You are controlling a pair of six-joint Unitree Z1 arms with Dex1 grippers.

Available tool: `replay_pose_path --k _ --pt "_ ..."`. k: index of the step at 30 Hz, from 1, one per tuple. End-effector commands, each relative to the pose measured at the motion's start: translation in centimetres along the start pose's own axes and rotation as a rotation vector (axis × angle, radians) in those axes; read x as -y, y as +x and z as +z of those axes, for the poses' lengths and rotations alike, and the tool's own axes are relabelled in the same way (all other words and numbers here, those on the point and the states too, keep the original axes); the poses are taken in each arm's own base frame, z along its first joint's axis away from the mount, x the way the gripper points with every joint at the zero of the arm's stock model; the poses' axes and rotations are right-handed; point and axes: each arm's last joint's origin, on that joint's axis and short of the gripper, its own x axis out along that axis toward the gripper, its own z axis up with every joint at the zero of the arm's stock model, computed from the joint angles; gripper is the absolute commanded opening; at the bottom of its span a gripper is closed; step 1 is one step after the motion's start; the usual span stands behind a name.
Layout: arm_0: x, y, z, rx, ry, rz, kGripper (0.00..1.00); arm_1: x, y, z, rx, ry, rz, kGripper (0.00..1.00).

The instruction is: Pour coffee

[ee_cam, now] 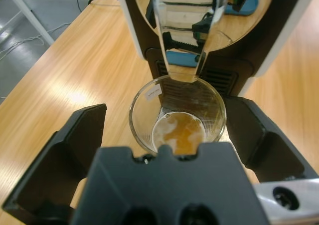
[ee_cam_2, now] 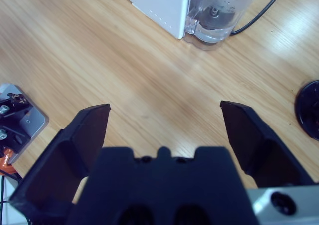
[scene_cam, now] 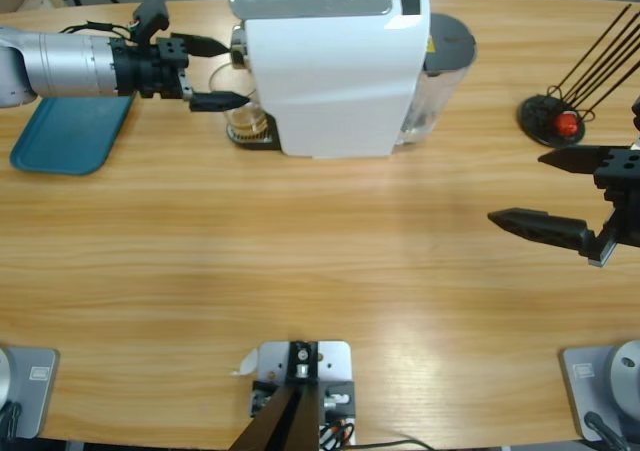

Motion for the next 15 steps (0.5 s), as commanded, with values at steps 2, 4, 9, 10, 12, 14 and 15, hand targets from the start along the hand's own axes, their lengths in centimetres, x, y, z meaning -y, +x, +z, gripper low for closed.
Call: replay_pose_path --k 2,4,9,10,12,14,15 --pt "1.0 1.3 -1.7 -0.085 -0.054 -0.024 1.0 0.1 0.7 -0.3 -0.035 -0.003 0.009 1.0" --pt "1.0 1.3 -1.7 -0.078 -0.055 -0.034 1.0 0.1 0.7 -0.3 -0.035 -0.003 0.009 1.0" --pt "1.0 1.7 -1.3 -0.08 -0.061 -0.049 1.0 0.1 0.7 -0.3 -0.035 -0.003 0.009 1.0" --pt "1.0 1.8 -1.2 -0.085 -0.062 -0.053 1.0 0.1 0.7 -0.3 -0.034 -0.003 0.009 1.0" --pt "1.1 2.2 -0.8 -0.094 -0.062 -0.064 0.999 0.1 0.7 -0.3 -0.033 -0.003 0.009 1.0" --pt "1.2 2.4 -0.7 -0.103 -0.064 -0.073 0.867 0.1 0.7 -0.3 -0.033 -0.003 0.008 1.0" --pt "1.1 2.4 -0.6 -0.103 -0.065 -0.072 0.787 0.1 0.7 -0.3 -0.032 -0.003 0.008 1.0"
